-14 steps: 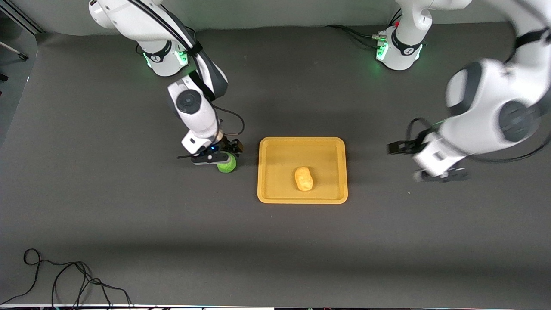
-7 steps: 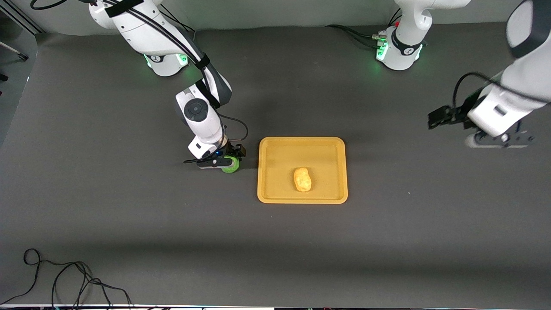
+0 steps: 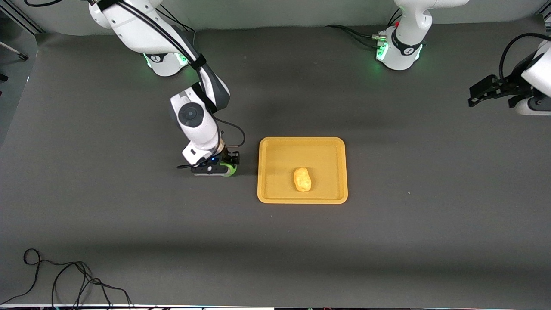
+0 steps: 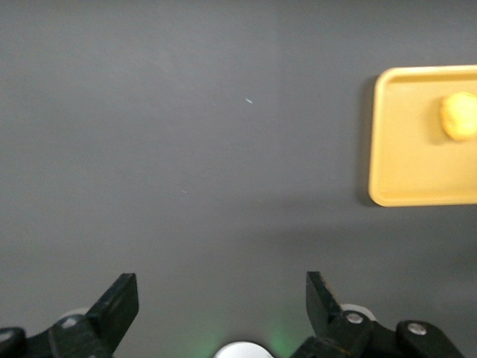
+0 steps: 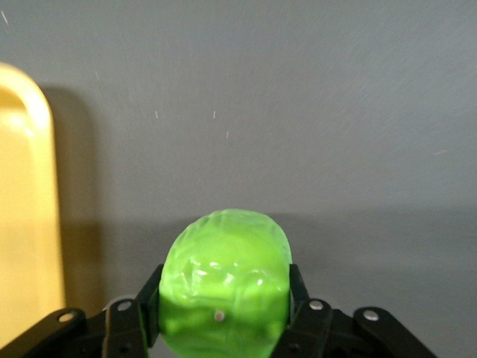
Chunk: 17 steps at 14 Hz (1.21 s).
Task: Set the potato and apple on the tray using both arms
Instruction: 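Carry the apple onto the tray beside the potato with the right gripper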
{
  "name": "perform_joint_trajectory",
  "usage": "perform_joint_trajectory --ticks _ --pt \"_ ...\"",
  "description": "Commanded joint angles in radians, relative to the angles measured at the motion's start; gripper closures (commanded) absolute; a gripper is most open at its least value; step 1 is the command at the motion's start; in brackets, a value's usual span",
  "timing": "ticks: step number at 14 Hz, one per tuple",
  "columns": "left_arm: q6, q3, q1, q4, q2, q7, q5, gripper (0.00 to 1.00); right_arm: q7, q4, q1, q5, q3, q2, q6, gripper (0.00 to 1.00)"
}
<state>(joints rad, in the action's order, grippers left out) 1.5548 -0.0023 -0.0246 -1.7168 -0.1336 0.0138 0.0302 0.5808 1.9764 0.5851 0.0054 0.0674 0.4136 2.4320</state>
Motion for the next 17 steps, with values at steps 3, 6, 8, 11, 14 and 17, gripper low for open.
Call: perform_joint_trajectory --ticks 3,6,8,11,14,17 --pt "0.09 -0.012 -0.008 -0.069 -0.072 0.028 0.039 0.0 0.019 -0.336 0.013 0.005 0.005 0.017 -0.332 0.6" --pt "0.111 -0.008 -0.005 -0.107 -0.07 0.075 0.033 0.0 0.124 -0.5 0.08 0.005 -0.009 0.127 -0.355 0.6" --pt "0.131 -0.007 -0.002 -0.125 -0.072 0.066 0.031 0.0 0.235 -0.678 0.165 -0.001 -0.008 0.268 -0.399 0.6" --pt "0.13 -0.005 -0.002 -0.127 -0.072 0.083 0.027 0.0 0.333 -0.835 0.193 -0.012 -0.008 0.422 -0.41 0.6" --pt "0.134 -0.004 0.011 -0.129 -0.069 0.121 0.022 0.0 0.329 -0.823 0.19 -0.019 -0.001 0.462 -0.372 0.6" --pt "0.136 -0.004 0.012 -0.129 -0.067 0.121 0.022 0.0 0.323 -0.716 0.176 -0.025 0.005 0.467 -0.24 0.6"
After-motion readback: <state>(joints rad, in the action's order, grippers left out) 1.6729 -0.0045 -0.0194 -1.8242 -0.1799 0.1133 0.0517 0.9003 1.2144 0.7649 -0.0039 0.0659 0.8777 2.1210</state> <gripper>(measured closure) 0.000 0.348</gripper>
